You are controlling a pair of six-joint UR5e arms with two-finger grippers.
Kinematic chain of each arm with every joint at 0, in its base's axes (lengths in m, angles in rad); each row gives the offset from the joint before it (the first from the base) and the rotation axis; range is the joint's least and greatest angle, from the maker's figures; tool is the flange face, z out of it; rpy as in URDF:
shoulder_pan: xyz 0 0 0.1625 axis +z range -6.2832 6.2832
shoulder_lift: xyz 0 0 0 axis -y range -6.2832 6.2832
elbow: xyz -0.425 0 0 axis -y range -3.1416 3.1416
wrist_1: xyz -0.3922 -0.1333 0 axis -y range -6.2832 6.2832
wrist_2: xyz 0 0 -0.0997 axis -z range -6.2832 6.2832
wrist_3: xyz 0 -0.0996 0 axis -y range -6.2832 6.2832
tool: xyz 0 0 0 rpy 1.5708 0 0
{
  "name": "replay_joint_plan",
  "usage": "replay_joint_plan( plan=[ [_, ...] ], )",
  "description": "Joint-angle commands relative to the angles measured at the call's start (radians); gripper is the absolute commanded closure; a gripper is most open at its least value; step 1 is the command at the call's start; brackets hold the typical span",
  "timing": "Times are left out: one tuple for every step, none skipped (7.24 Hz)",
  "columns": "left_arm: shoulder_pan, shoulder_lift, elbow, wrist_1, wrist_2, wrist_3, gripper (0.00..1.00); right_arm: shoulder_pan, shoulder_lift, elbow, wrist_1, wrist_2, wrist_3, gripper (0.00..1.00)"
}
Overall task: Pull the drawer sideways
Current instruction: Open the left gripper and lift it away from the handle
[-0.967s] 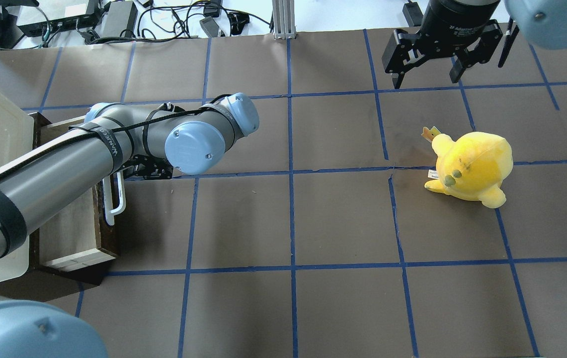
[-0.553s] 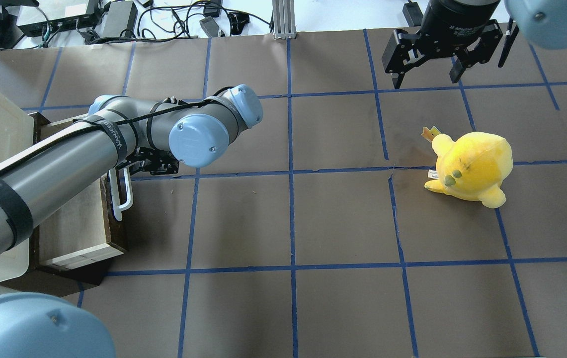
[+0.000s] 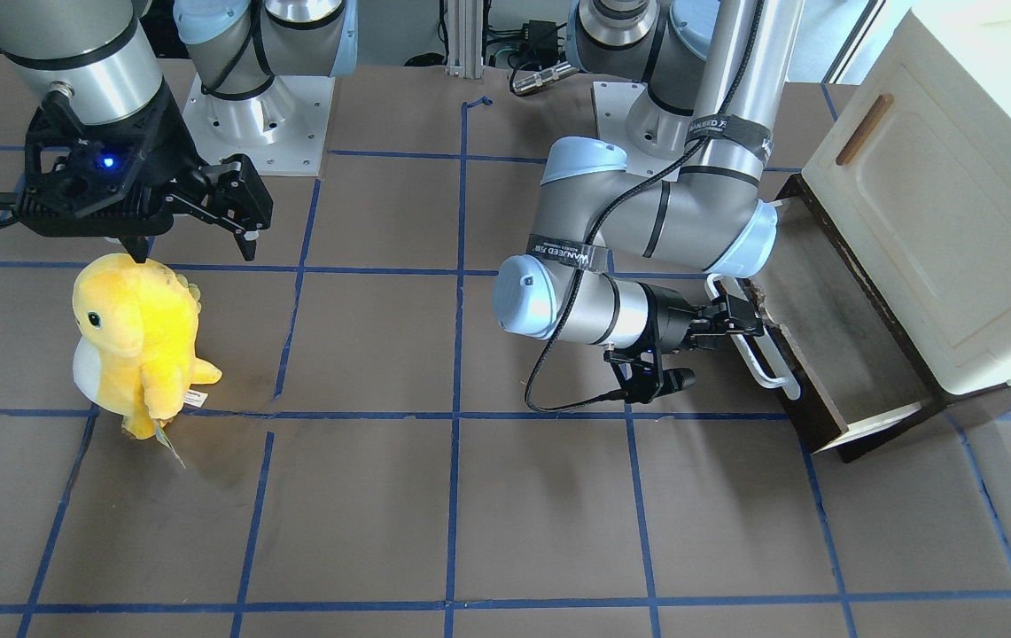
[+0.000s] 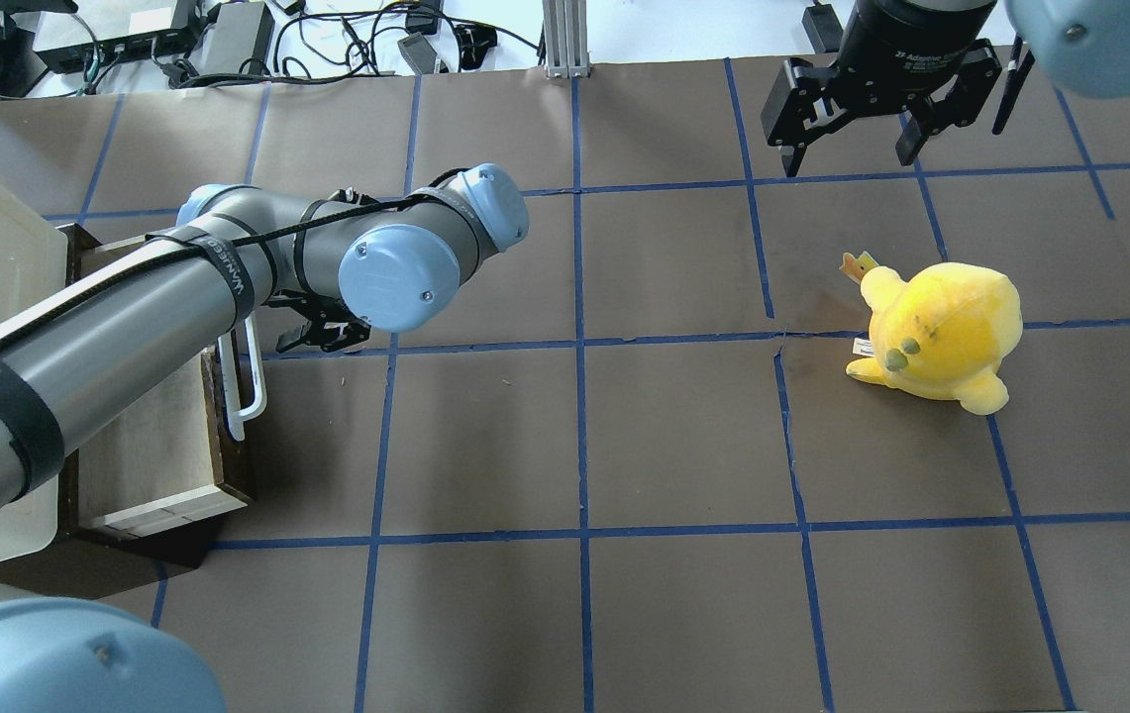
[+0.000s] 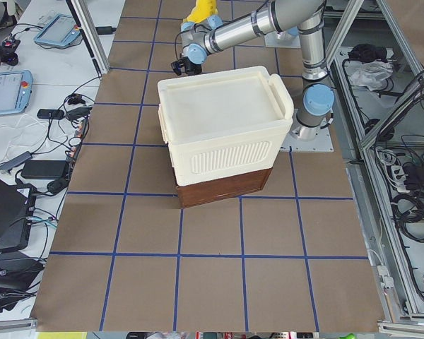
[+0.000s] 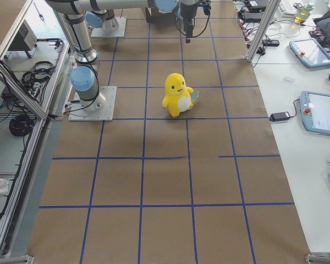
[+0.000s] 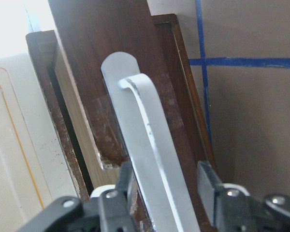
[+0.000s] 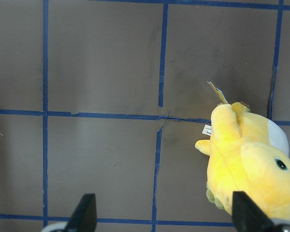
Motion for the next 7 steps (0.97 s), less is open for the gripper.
replay_joint_plan(
  plan=[
    [-0.002, 0.032, 0.049, 0.009, -0.074, 0.122, 0.00, 0.000, 0.000, 0.000, 0.000, 0.000, 0.000, 0.00],
    [-0.002, 0.052, 0.119, 0.024, -0.190, 0.228, 0.00, 0.000, 0.000, 0.000, 0.000, 0.000, 0.000, 0.00],
    [0.002, 0.075, 0.177, 0.022, -0.302, 0.274, 0.00, 0.000, 0.000, 0.000, 0.000, 0.000, -0.001, 0.00],
    [0.010, 0.122, 0.207, 0.022, -0.425, 0.331, 0.00, 0.000, 0.000, 0.000, 0.000, 0.000, 0.000, 0.00],
    [0.016, 0.182, 0.213, 0.022, -0.499, 0.374, 0.00, 0.000, 0.000, 0.000, 0.000, 0.000, 0.000, 0.00],
    [0.036, 0.247, 0.215, 0.022, -0.594, 0.417, 0.00, 0.000, 0.000, 0.000, 0.000, 0.000, 0.000, 0.00],
    [0.072, 0.313, 0.215, 0.019, -0.725, 0.434, 0.00, 0.000, 0.000, 0.000, 0.000, 0.000, 0.000, 0.00]
  ],
)
